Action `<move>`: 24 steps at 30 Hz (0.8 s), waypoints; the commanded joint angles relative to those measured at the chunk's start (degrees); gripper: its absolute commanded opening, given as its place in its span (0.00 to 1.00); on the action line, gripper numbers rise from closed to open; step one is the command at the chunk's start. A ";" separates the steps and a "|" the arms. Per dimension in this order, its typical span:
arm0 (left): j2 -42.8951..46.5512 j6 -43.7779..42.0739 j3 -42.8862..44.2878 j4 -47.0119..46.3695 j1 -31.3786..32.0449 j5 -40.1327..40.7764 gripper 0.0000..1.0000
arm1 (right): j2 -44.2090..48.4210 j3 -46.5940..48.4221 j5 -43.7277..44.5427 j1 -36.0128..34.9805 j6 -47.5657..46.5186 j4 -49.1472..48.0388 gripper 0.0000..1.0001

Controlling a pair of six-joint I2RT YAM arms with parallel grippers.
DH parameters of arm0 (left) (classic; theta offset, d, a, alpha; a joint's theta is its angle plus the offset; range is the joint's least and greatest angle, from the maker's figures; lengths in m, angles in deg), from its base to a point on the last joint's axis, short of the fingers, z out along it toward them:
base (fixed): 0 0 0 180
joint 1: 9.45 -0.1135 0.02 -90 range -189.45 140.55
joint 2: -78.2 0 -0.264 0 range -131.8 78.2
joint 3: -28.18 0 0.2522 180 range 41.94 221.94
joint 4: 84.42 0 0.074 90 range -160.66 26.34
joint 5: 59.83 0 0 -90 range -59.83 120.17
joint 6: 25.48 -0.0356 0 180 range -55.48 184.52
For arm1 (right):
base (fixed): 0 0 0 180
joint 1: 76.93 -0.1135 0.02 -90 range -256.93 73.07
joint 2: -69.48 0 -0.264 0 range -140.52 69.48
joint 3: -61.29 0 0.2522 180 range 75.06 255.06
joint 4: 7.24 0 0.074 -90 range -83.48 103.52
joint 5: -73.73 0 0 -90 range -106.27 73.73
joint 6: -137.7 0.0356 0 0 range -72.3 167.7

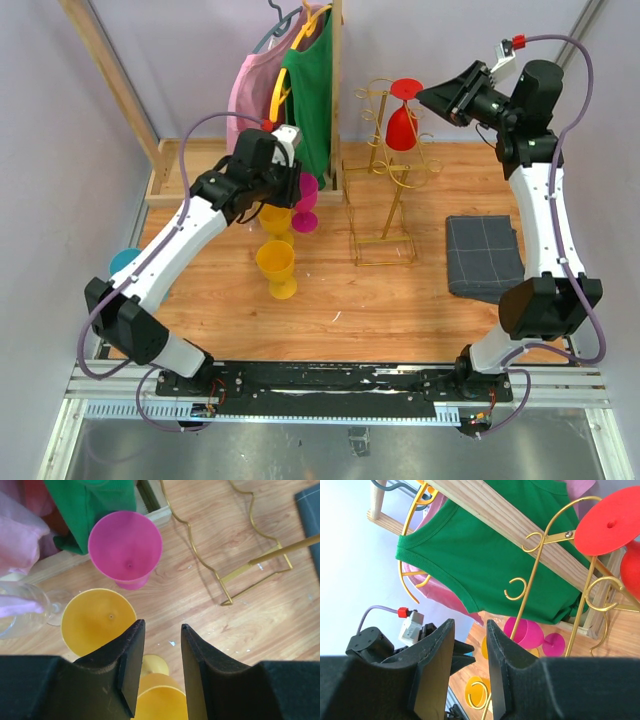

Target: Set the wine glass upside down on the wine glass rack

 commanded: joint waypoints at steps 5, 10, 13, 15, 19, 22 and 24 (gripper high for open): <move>-8.57 -5.26 6.27 -0.12 2.38 7.43 0.42 | 2.92 -1.17 0.08 0.74 -1.14 -1.15 0.34; -13.23 -5.95 9.34 -1.45 3.10 8.09 0.43 | 3.68 -1.99 0.07 1.30 -1.06 -1.21 0.34; -15.82 -6.39 11.28 -1.75 3.65 8.27 0.43 | 3.98 -2.57 0.07 1.65 -0.98 -1.30 0.34; -17.48 -6.46 12.27 -1.67 3.70 8.43 0.43 | 4.29 -2.99 -0.01 1.88 -0.65 -1.60 0.34; -19.96 -6.45 13.17 -1.76 3.85 7.65 0.43 | 4.57 -3.34 -0.11 2.01 -0.49 -1.86 0.34; -20.74 -6.69 13.04 -2.04 4.23 8.56 0.43 | 4.62 -3.42 -0.13 2.14 -0.44 -1.86 0.34; -21.35 -6.75 12.90 -2.30 4.32 9.31 0.43 | 4.62 -3.48 -0.15 2.19 -0.33 -1.96 0.34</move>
